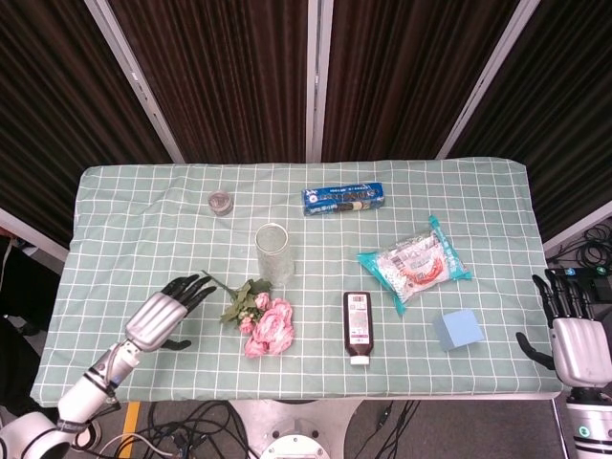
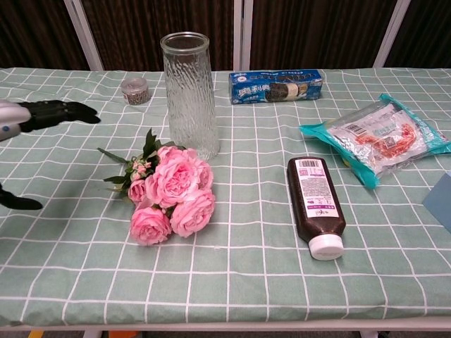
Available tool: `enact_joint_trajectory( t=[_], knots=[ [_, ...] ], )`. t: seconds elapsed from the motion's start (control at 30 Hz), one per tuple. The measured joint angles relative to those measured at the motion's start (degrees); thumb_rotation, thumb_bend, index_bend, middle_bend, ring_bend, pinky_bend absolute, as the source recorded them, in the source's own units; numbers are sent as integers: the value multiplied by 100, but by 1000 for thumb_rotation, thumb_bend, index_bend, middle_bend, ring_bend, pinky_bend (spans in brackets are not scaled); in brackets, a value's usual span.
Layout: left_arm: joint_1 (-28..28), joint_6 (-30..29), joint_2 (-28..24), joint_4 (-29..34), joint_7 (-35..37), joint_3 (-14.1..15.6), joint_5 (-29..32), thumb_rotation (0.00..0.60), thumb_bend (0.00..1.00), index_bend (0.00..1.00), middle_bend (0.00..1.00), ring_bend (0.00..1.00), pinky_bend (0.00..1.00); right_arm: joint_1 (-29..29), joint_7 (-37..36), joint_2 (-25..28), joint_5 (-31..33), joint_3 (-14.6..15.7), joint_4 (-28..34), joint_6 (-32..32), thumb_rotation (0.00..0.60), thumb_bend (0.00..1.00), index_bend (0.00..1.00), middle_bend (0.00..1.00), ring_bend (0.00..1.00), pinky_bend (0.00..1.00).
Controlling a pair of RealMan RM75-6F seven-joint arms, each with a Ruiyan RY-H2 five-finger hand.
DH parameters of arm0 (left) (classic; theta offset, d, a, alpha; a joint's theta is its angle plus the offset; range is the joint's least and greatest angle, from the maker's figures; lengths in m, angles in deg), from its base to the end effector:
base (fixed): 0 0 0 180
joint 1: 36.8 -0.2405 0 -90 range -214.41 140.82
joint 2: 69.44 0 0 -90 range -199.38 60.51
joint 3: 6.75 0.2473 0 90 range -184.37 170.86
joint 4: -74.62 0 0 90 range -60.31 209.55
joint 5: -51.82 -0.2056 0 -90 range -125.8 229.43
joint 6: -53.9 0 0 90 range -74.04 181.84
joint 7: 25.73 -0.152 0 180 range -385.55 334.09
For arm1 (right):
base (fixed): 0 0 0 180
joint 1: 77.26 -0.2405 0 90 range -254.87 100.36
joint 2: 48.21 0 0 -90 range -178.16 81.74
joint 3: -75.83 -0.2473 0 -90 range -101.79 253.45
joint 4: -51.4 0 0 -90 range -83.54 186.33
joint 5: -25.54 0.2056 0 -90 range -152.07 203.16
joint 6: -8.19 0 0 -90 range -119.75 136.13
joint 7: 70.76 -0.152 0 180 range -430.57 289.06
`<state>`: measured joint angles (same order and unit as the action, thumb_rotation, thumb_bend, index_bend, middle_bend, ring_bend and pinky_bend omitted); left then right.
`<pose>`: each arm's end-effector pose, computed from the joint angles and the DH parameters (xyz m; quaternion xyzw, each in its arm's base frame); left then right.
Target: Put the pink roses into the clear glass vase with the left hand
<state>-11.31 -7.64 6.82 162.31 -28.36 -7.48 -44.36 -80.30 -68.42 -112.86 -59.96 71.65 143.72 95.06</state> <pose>-0.2147 0.2535 0.0297 -0.7898 -0.3360 -0.3695 0.3561 -0.3039 -0.1829 0.1647 0.5807 -0.3738 0.3857 0.6118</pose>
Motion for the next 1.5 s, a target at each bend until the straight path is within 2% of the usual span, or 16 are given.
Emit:
enact_joint_trajectory(
  t=[0.23, 0.5, 0.97, 1.23, 1.37, 1.5],
  knots=[
    [688, 843, 153, 130, 305, -100, 194, 600, 100, 59, 0, 0, 129, -33, -133, 0, 127, -50, -109, -124, 600, 164, 0, 0, 0, 0],
    [1160, 1323, 326, 236, 174, -209, 415, 600, 99, 59, 0, 0, 129, -103, -199, -63, 153, -58, -203, -249, 600, 164, 0, 0, 0, 0],
    [2007, 2675, 405, 180, -21, -347, 1429, 600, 104, 60, 0, 0, 133, -126, -425, -110, 289, -92, -421, -368, 600, 165, 0, 0, 0, 0],
    [2175, 2691, 469, 148, -154, -308, 1626, 600, 113, 82, 46, 28, 198, -156, -509, -149, 353, -108, -518, -453, 600, 164, 0, 0, 0, 0],
    [2182, 2614, 480, 177, -18, -304, 1621, 600, 114, 86, 49, 32, 213, -173, -512, -164, 380, -111, -533, -499, 600, 165, 0, 0, 0, 0],
    [2177, 2498, 523, 175, 236, -296, 1548, 600, 123, 134, 97, 86, 258, -193, -481, -184, 399, -106, -531, -550, 600, 165, 0, 0, 0, 0]
  ],
)
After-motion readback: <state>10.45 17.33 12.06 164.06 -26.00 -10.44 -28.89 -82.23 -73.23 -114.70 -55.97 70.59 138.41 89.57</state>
